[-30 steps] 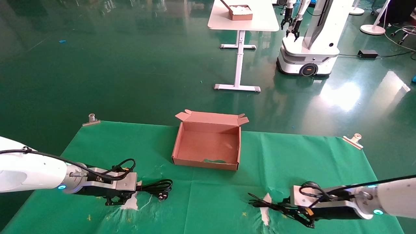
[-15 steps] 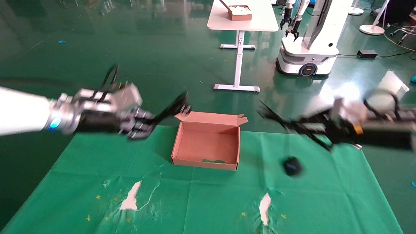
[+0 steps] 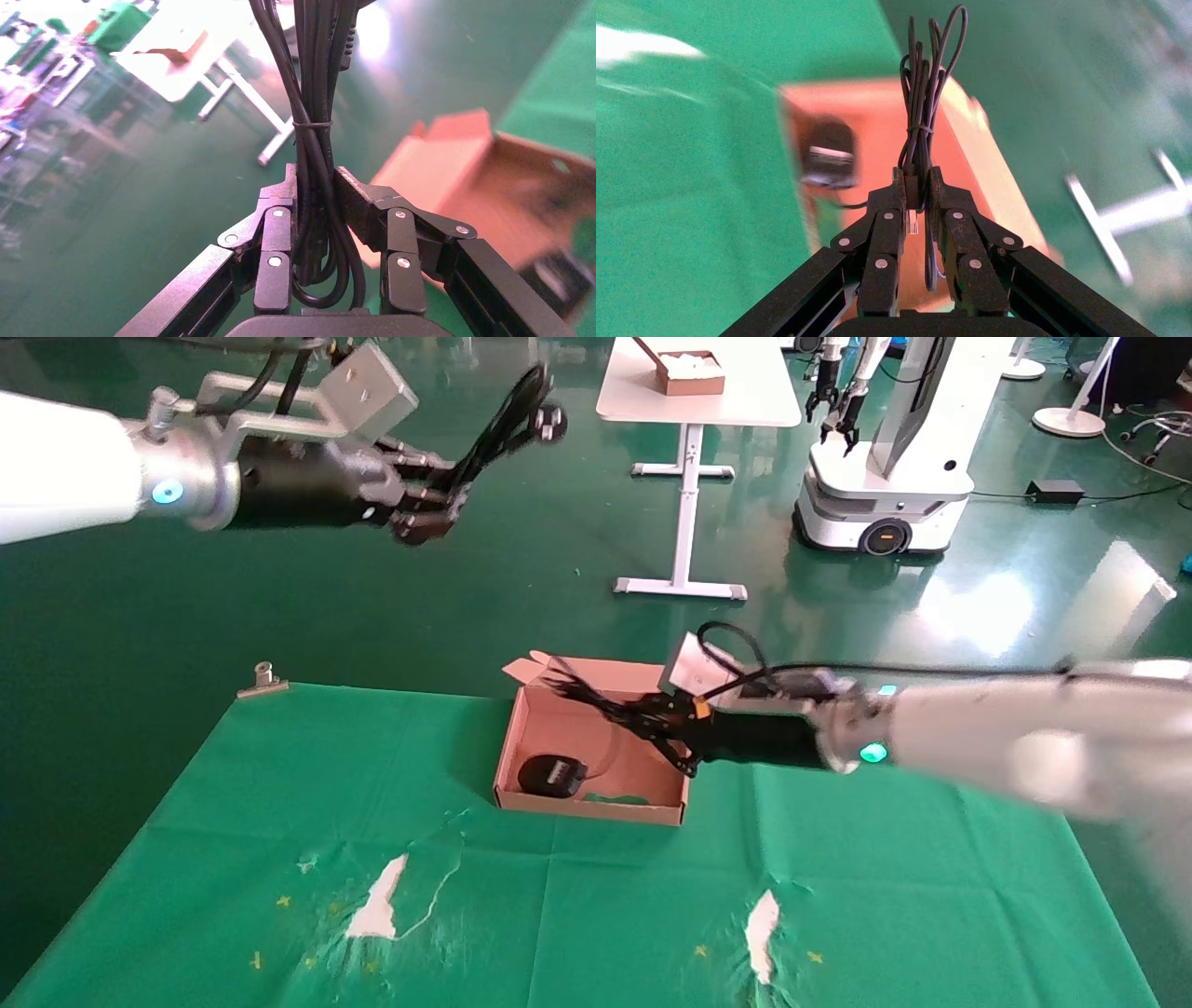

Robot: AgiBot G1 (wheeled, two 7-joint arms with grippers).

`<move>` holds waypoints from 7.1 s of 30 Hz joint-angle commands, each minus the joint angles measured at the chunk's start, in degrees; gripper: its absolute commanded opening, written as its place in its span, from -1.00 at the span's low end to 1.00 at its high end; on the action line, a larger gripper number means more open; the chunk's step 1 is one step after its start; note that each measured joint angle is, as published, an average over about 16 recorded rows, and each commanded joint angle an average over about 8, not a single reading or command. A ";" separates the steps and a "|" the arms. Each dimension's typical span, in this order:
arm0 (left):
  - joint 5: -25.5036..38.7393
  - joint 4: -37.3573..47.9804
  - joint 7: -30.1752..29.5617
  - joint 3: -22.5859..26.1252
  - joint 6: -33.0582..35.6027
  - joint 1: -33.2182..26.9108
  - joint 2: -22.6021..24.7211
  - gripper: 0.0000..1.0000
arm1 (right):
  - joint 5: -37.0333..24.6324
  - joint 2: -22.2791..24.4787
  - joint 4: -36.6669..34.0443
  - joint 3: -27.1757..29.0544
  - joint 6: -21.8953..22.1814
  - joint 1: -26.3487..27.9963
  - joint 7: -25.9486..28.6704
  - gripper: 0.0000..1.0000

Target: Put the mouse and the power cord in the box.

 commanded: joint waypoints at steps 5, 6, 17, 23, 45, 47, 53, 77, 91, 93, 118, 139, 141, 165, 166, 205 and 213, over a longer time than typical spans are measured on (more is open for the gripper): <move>2.18 -0.56 2.51 1.58 5.63 0.07 -1.90 -1.00 | 1.30 -3.36 -1.92 0.92 9.53 -3.04 0.89 0.85; 2.59 -0.62 2.85 1.88 6.41 0.21 -2.05 -1.00 | 1.45 -3.37 -1.63 1.00 9.75 -3.18 0.88 1.00; 4.73 -1.91 5.77 3.53 8.01 3.94 1.84 -1.00 | 3.51 -1.03 0.67 2.14 4.85 -2.32 -2.44 1.00; 5.75 -4.31 7.32 4.76 5.27 9.31 6.58 -1.00 | 5.96 5.58 2.33 3.70 -6.23 1.14 -4.96 1.00; 4.06 -22.50 -8.01 18.08 -13.81 20.39 7.87 1.00 | 11.89 24.49 8.13 7.24 -33.26 7.73 0.04 1.00; 4.08 -22.62 -8.14 18.35 -13.94 20.38 7.87 1.00 | 11.99 24.61 8.29 7.28 -33.34 7.65 0.10 1.00; 3.54 -22.69 -7.76 17.26 -13.18 20.61 7.29 1.00 | 11.84 24.01 8.24 7.14 -31.54 7.42 -0.05 1.00; -15.55 -41.11 -13.59 2.92 2.00 34.48 -8.95 1.00 | 21.26 29.42 30.77 9.43 -29.75 -8.66 14.17 1.00; -27.45 -52.59 -17.24 -6.02 11.48 43.13 -19.09 1.00 | 27.31 32.86 45.25 10.90 -28.53 -18.96 23.31 1.00; -29.15 -54.22 -17.76 -7.29 12.84 44.36 -20.53 1.00 | 28.18 33.35 47.31 11.11 -28.36 -20.43 24.61 1.00; -47.65 -72.07 -23.27 -21.11 27.50 57.73 -36.20 1.00 | 38.11 39.03 71.16 13.51 -26.40 -37.40 39.36 1.00; -47.35 -71.68 -23.26 -20.91 27.25 57.53 -35.96 1.00 | 37.94 38.91 70.51 13.49 -26.36 -36.98 39.12 1.00; -47.31 -71.64 -23.26 -20.89 27.23 57.51 -35.93 1.00 | 37.90 38.88 70.42 13.48 -26.37 -36.92 39.09 1.00; -47.12 -71.51 -23.25 -20.78 27.10 57.41 -35.83 1.00 | 37.70 38.78 70.04 13.41 -26.44 -36.64 38.95 1.00; -47.12 -71.51 -23.25 -20.77 27.10 57.41 -35.82 1.00 | 37.70 38.77 70.03 13.41 -26.44 -36.64 38.95 1.00; -47.08 -71.48 -23.25 -20.76 27.10 57.39 -35.80 1.00 | 37.66 38.75 69.97 13.41 -26.44 -36.57 38.92 1.00; -47.08 -71.48 -23.25 -20.76 27.09 57.39 -35.80 1.00 | 37.65 38.76 69.97 13.41 -26.44 -36.57 38.92 1.00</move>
